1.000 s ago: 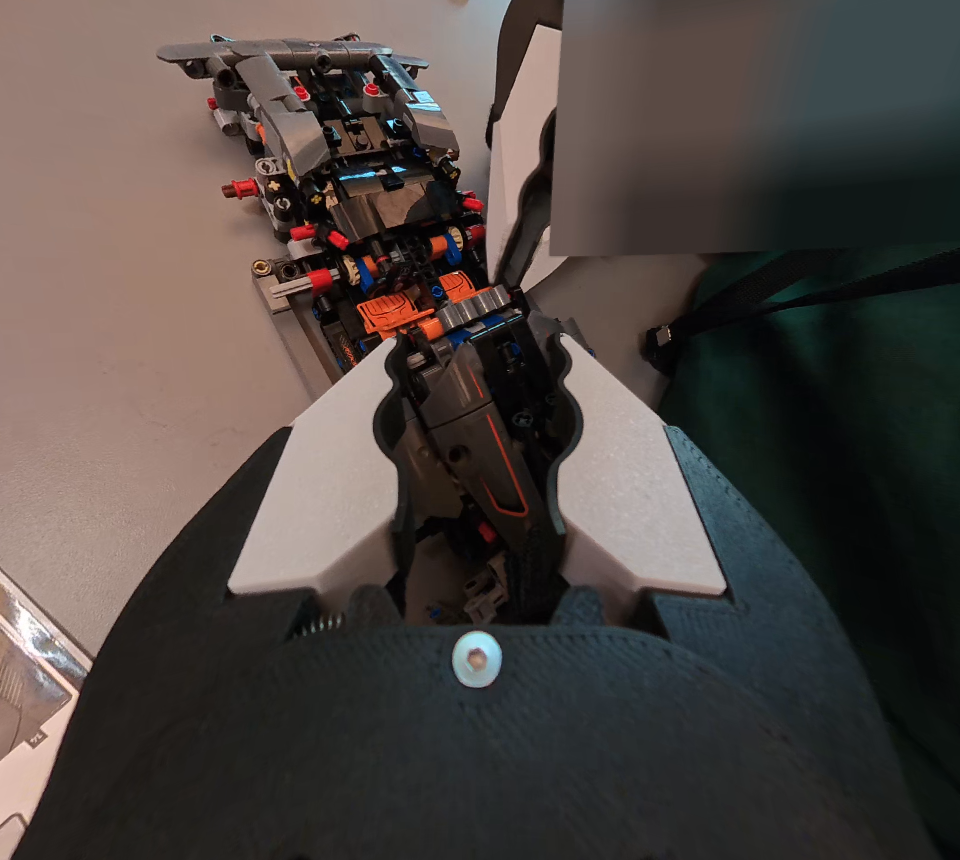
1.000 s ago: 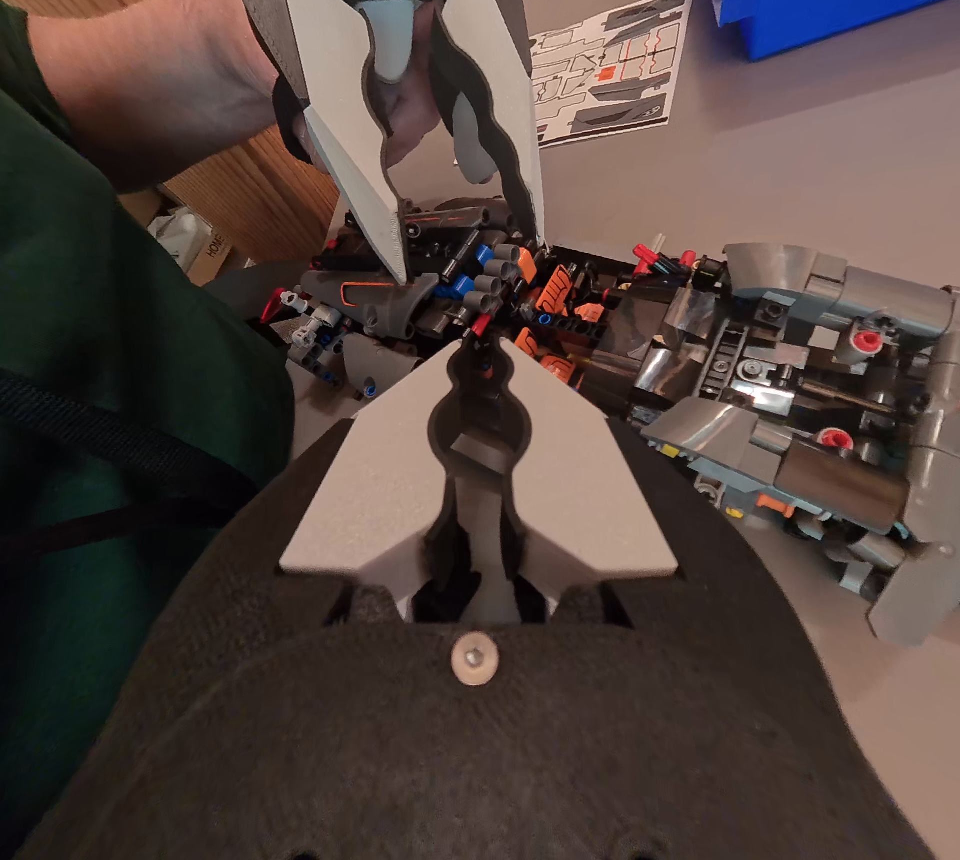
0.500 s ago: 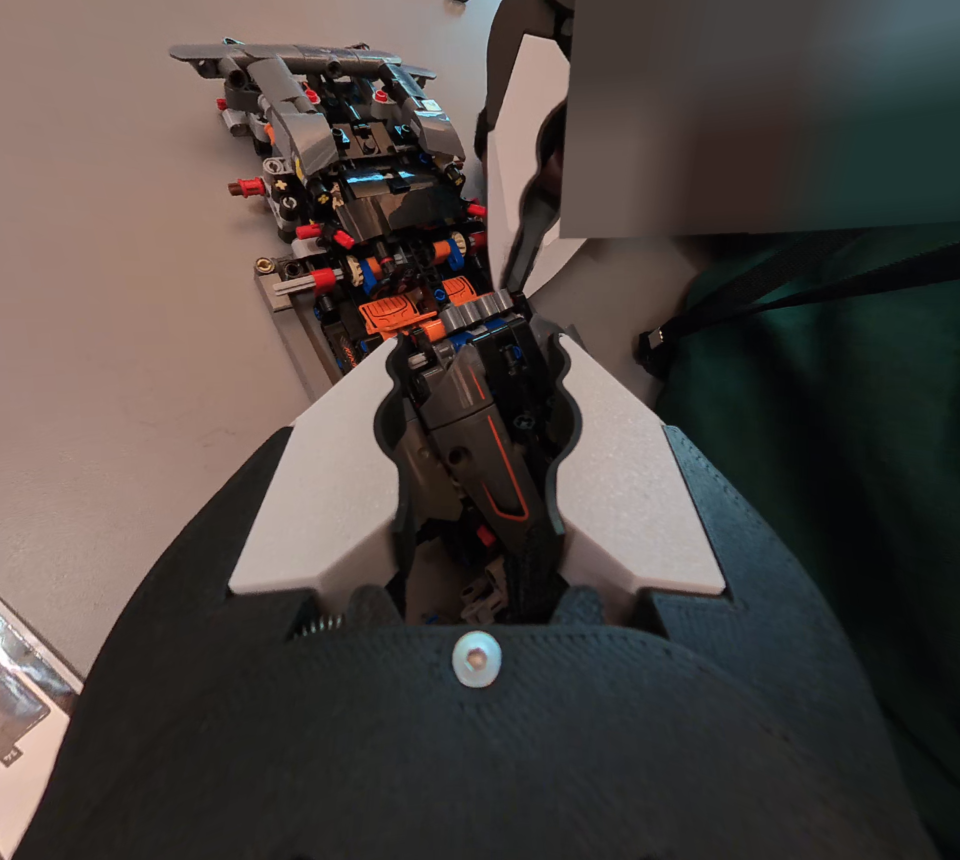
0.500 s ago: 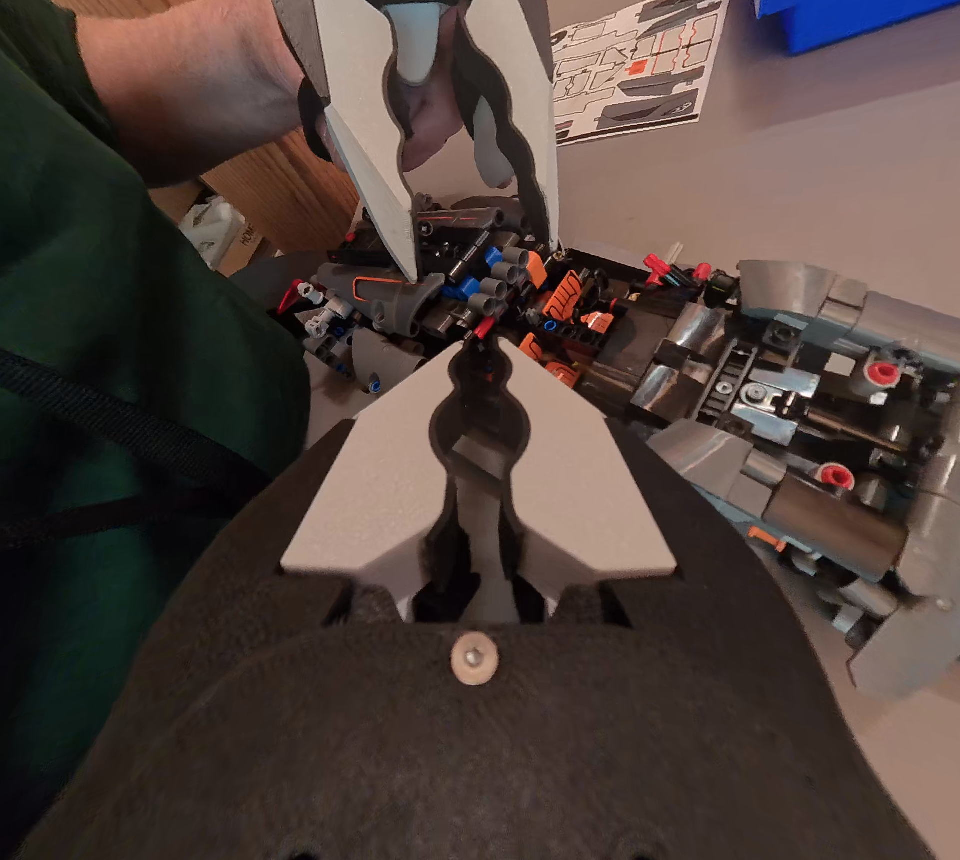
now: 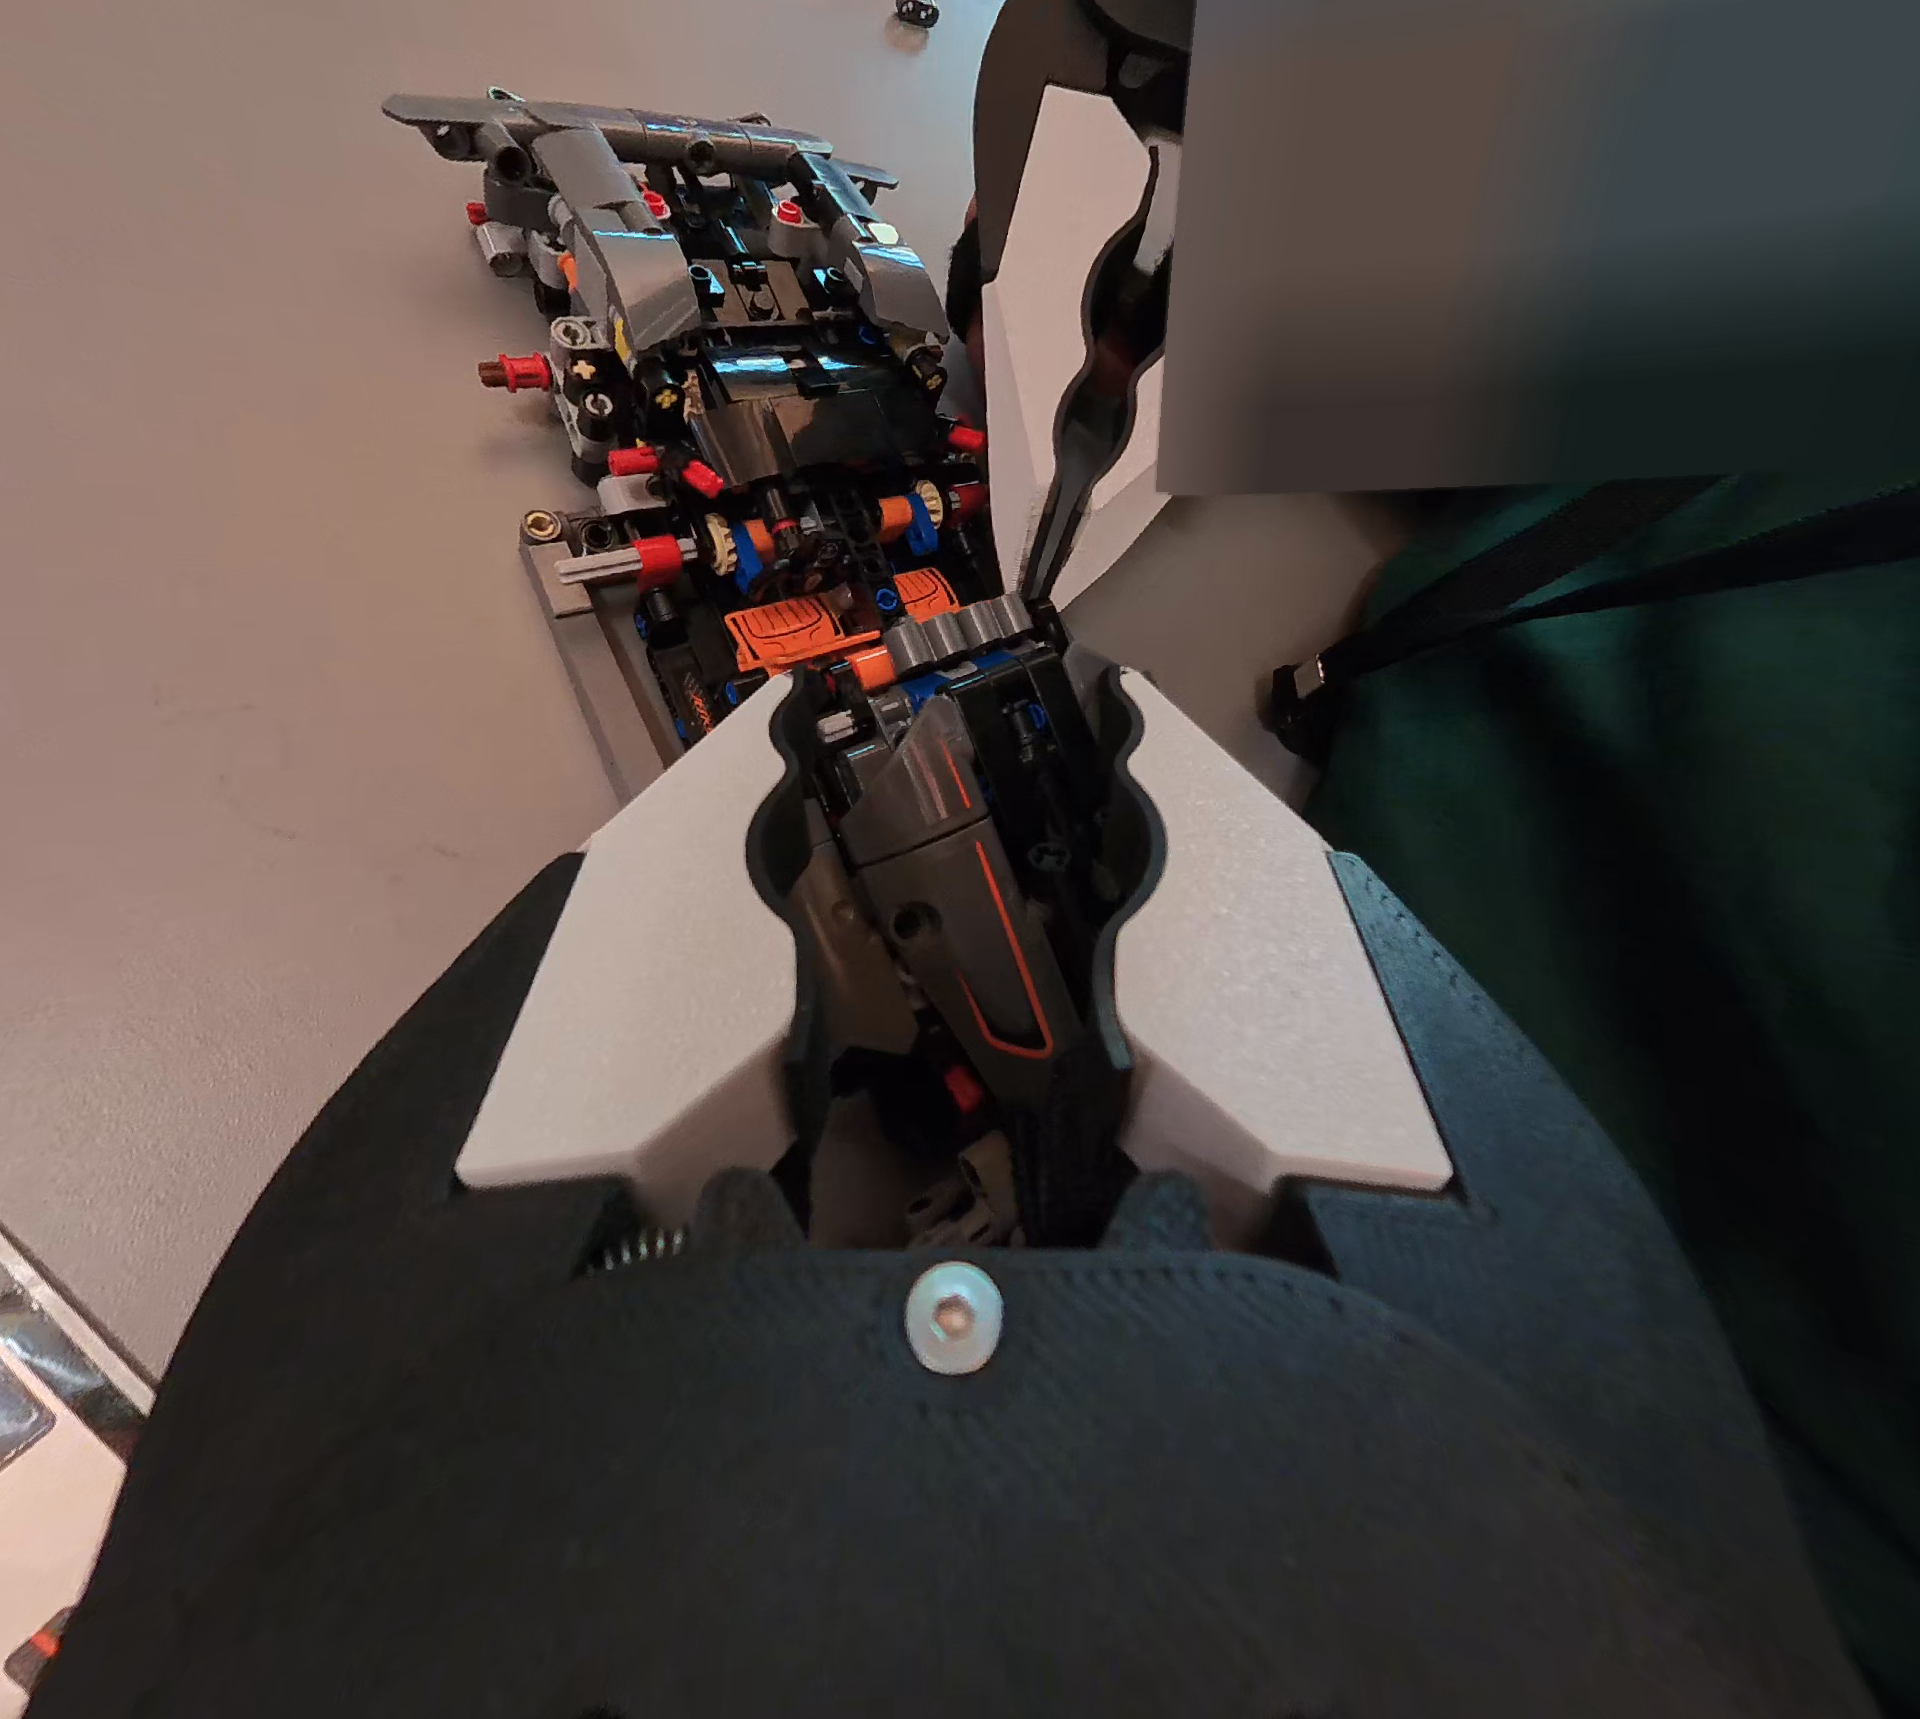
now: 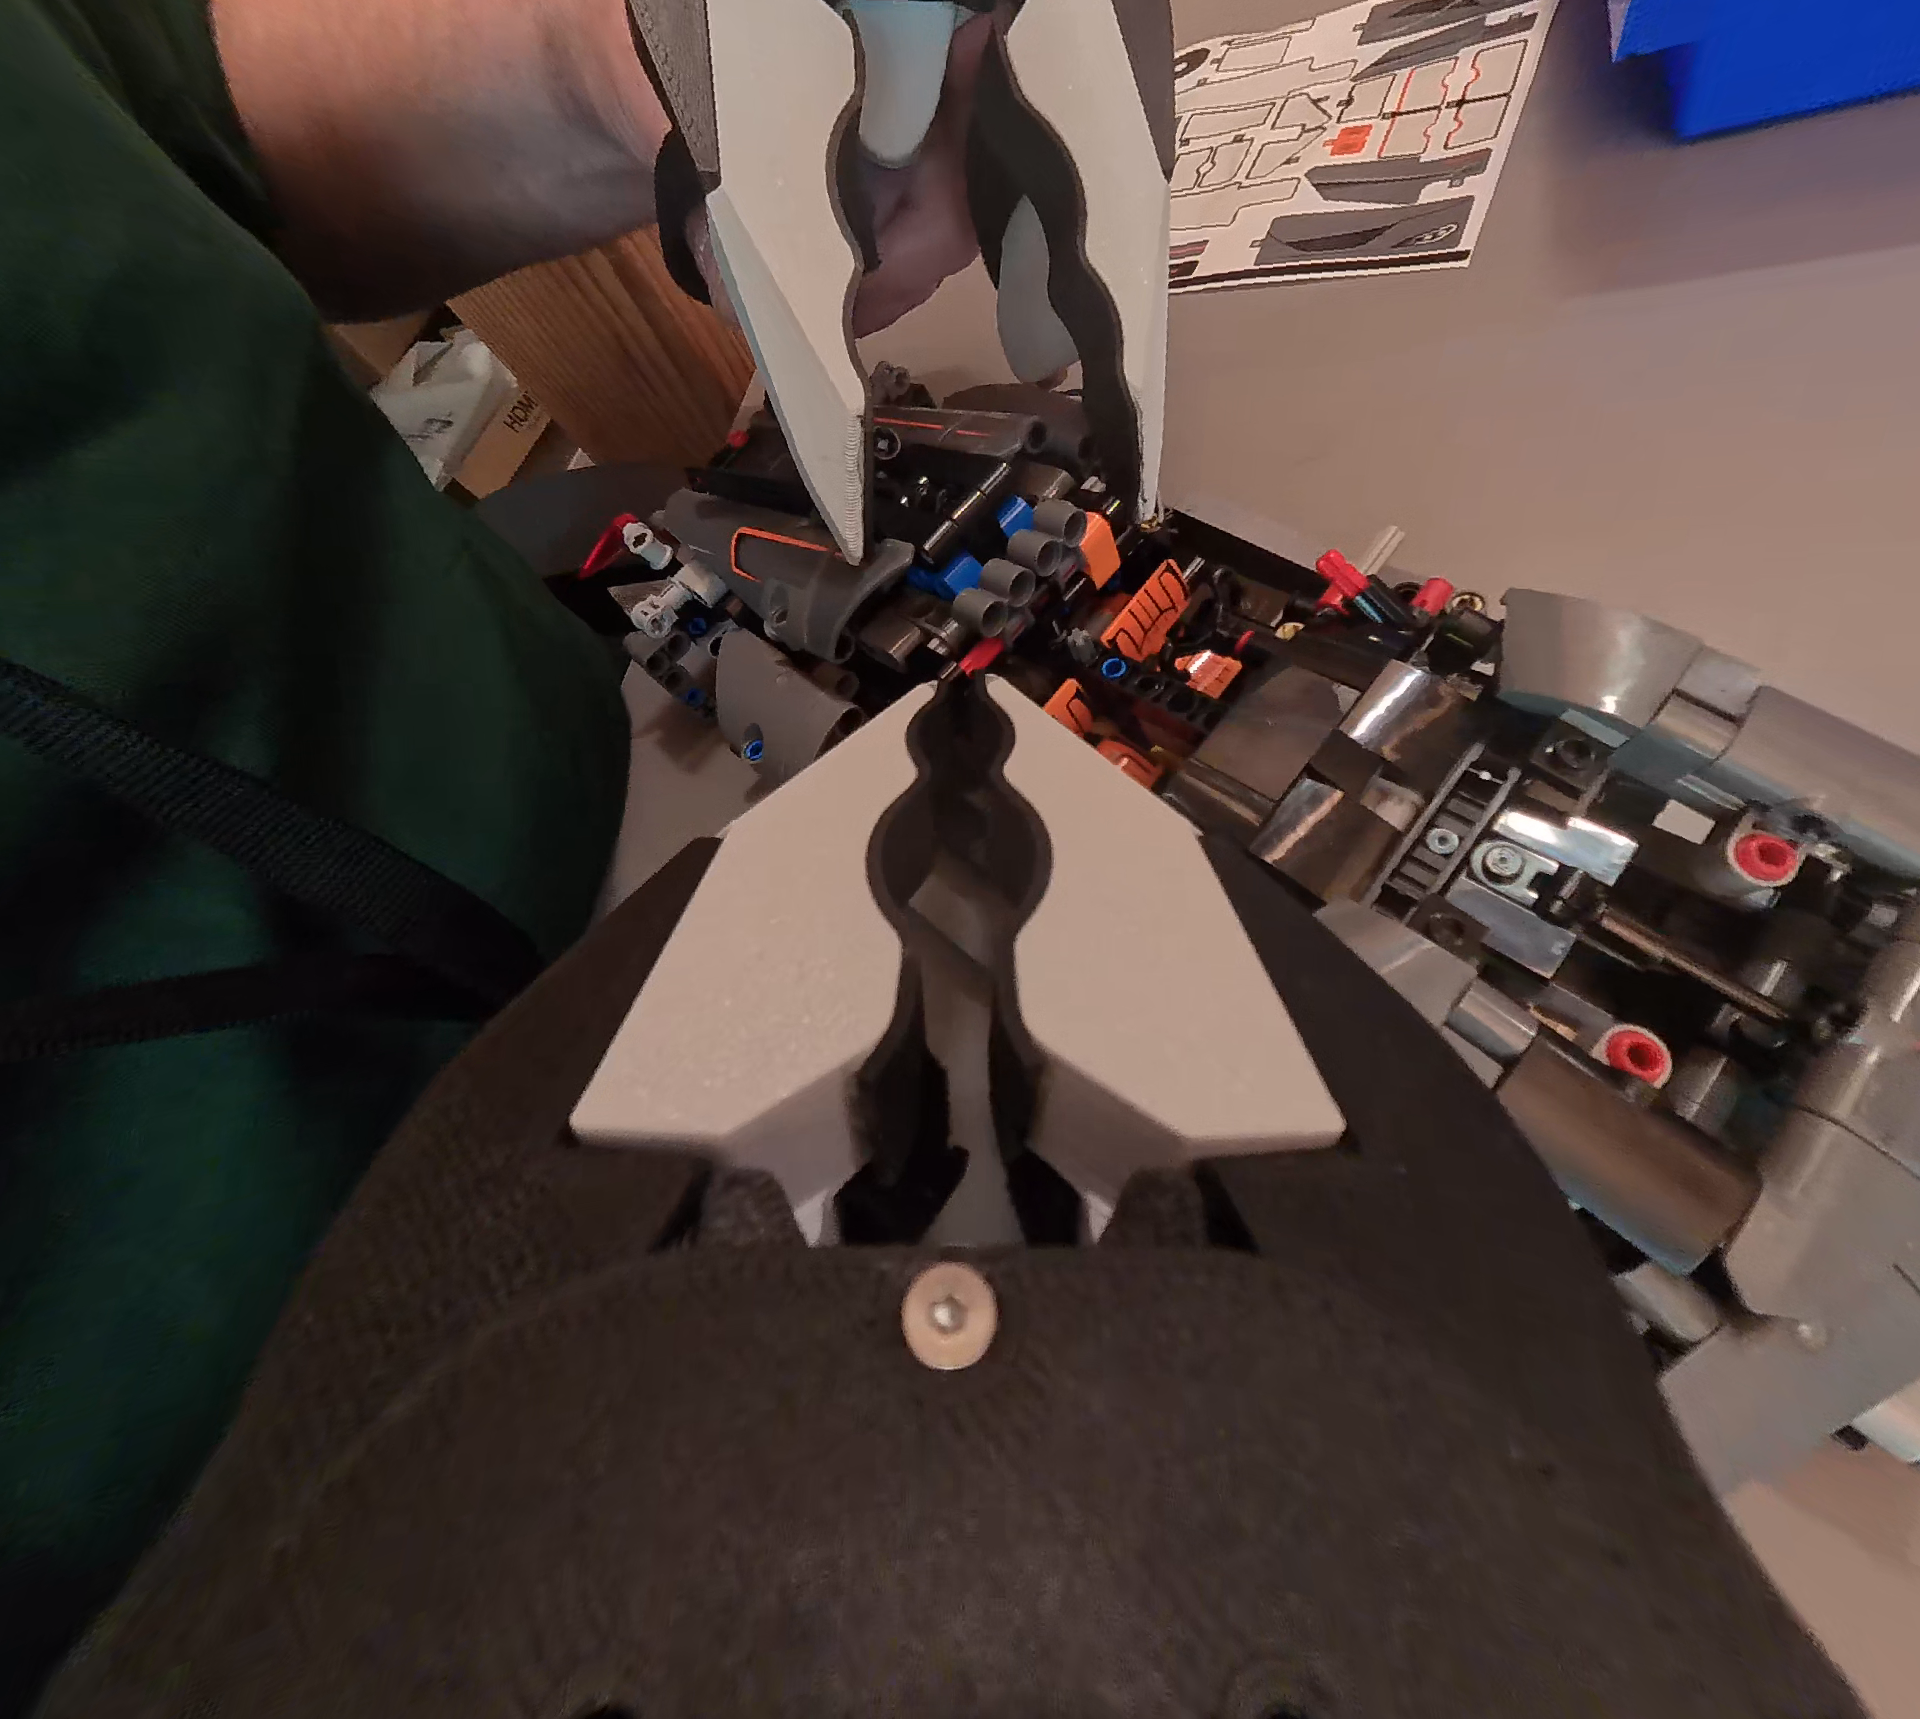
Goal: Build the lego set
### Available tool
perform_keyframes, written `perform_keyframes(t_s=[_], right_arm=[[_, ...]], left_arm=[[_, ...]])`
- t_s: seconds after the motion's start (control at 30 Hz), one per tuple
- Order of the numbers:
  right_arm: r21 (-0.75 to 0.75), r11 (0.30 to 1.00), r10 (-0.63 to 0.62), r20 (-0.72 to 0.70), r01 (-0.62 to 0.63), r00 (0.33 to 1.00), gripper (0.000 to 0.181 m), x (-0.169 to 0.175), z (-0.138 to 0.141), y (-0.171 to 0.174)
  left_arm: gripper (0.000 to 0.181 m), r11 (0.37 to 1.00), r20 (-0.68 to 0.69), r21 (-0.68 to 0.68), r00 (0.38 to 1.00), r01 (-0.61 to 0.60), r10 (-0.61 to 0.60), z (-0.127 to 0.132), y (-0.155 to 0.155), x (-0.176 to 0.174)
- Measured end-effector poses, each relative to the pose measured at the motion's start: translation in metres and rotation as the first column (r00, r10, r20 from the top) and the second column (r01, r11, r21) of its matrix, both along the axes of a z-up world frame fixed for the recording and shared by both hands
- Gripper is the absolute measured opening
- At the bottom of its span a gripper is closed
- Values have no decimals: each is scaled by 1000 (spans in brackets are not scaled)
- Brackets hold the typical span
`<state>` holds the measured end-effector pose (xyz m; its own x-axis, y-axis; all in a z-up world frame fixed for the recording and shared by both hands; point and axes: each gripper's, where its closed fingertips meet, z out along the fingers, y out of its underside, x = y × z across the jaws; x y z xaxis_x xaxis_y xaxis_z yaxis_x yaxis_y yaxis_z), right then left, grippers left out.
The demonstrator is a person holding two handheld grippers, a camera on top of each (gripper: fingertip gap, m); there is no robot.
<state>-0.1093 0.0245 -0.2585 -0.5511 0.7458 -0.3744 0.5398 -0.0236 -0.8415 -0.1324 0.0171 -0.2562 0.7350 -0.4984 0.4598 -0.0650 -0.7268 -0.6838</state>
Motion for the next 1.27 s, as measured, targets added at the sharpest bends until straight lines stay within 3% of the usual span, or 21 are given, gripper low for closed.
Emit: perform_keyframes(t_s=[0.53,0.73,0.87,1.27], right_arm=[[58,998,-25,-41,27,999,0,-3,1,0],[197,979,-19,-128,44,992,6,-1,0,0],[202,979,-3,-131,30,991,11,-3,2,-4],[151,989,20,-112,-3,993,5,0,1,-3]], left_arm=[[51,1000,11,5,1000,-14,14,0,1,-2],[50,1000,15,7,1000,-12,12,1,3,0],[50,1000,17,2,1000,-8,8,1,4,1],[50,1000,29,2,1000,-3,3,1,6,2]])
